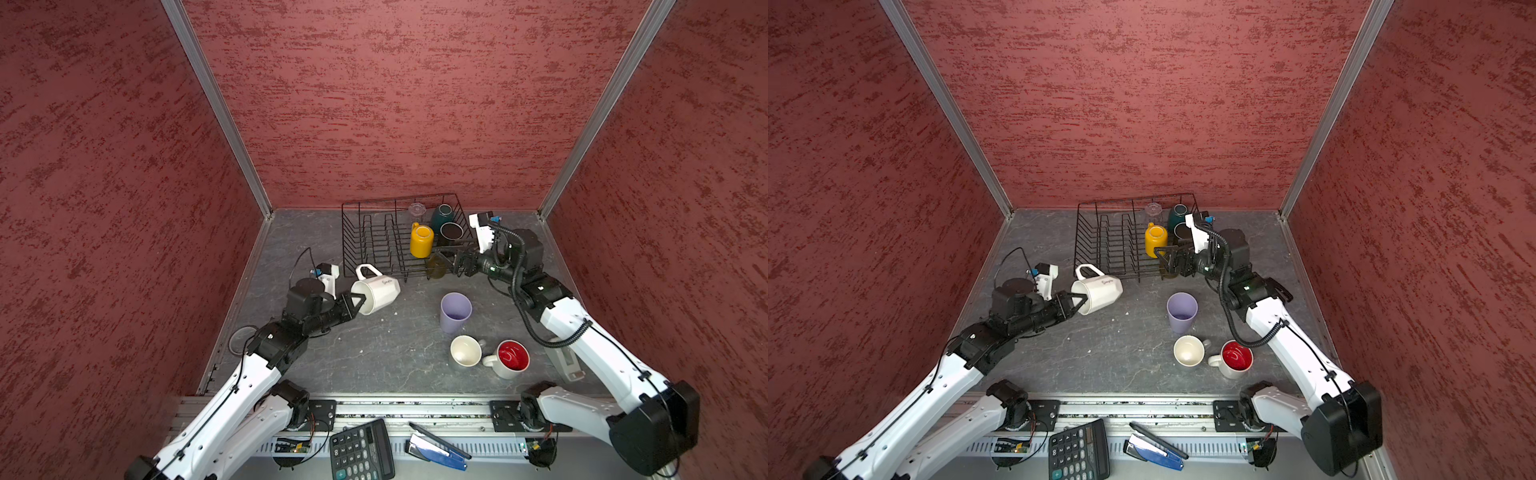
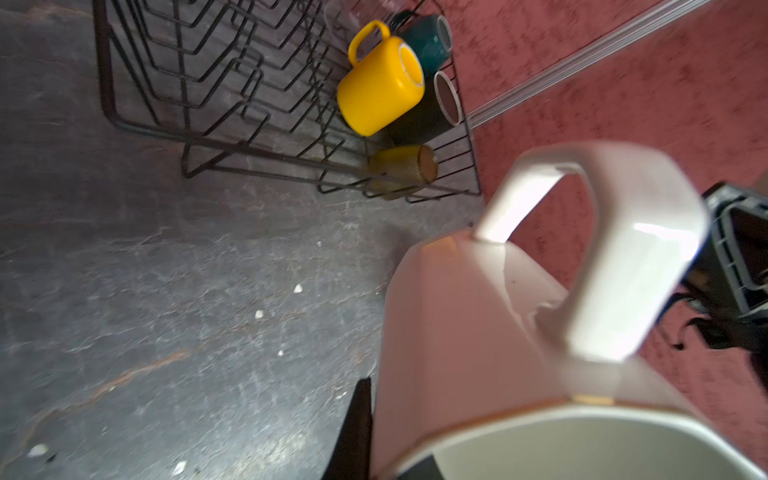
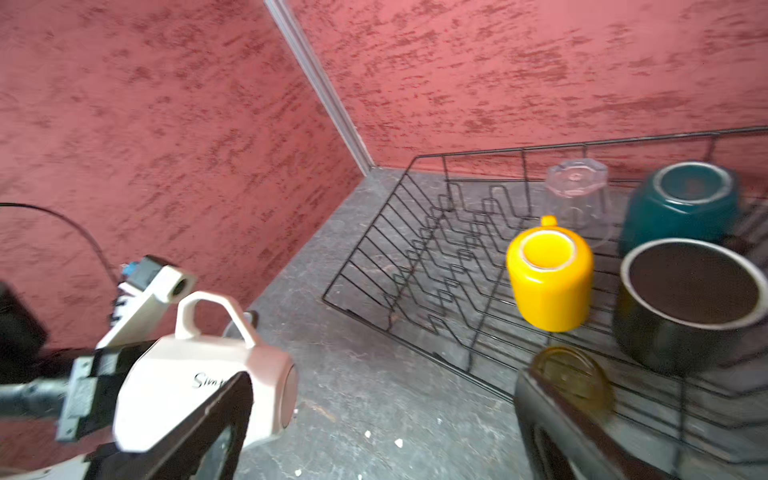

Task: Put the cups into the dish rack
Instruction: 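Grasp the white 'Simple' mug rim with the left gripper and lift it, then carry the white mug toward the right gripper while right moves to meet it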

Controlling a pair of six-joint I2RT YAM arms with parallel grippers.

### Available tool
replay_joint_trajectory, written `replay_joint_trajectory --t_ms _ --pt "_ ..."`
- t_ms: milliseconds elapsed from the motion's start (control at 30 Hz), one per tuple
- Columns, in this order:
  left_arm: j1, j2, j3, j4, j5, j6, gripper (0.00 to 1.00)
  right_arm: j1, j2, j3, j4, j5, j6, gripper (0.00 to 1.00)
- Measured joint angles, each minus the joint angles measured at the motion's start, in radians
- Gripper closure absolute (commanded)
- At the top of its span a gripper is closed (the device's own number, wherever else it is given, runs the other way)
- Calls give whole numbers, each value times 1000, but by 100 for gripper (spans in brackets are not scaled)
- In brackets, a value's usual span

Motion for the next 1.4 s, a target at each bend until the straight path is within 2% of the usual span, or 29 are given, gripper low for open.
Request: replay_joint_trajectory --t_ms 100,200,333,533,733,1000,1400 --pt "91 33 -37 129 142 -56 100 0 18 -19 74 -95 35 1" --pt "131 82 -62 250 264 -112 100 0 32 -38 153 -173 79 1" --pt "150 140 -82 414 393 -182 100 0 47 -62 253 -240 137 1" --pt "154 197 -83 590 517 -245 100 1 105 -64 333 -309 194 1" --pt "157 245 -83 700 580 -284 100 24 162 -64 418 -372 261 1" --pt "158 281 -83 740 604 -300 100 64 186 -64 599 -458 363 1" --pt "158 289 -81 746 605 -304 100 130 231 -64 618 -465 364 1"
